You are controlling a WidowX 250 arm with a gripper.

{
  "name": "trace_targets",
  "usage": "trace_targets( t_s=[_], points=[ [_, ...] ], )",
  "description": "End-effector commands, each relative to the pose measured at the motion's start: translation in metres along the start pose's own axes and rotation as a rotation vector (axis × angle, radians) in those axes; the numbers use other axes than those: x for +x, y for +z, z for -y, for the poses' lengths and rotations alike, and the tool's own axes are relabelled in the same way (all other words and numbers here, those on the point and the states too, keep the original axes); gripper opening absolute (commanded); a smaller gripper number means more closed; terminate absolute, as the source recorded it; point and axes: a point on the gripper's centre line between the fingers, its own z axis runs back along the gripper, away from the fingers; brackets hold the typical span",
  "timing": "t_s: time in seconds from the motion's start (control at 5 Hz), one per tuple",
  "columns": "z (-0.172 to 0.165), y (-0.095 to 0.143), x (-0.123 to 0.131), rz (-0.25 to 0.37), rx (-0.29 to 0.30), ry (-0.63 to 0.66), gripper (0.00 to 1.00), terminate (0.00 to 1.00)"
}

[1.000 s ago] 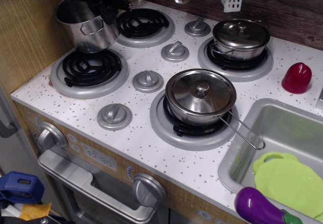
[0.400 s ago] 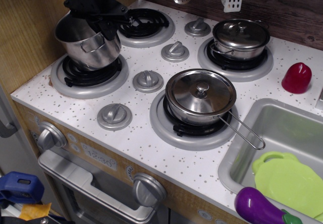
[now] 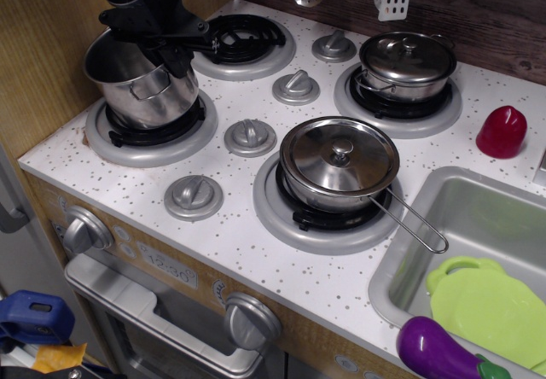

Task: Put pot on stove which is near stove

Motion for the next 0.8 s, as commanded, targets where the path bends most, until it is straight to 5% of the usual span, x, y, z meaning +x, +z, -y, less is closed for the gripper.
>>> trace_targets(
  t_s=[0.0,0.4,0.6],
  points=[
    [-0.0036,0.0152,0.0124,0.083,-0.009,-0.004,1.00,0.00],
    [-0.0036,0.0152,0.0124,0.083,-0.009,-0.004,1.00,0.00],
    [-0.0036,0.0152,0.0124,0.083,-0.009,-0.004,1.00,1.00]
  ],
)
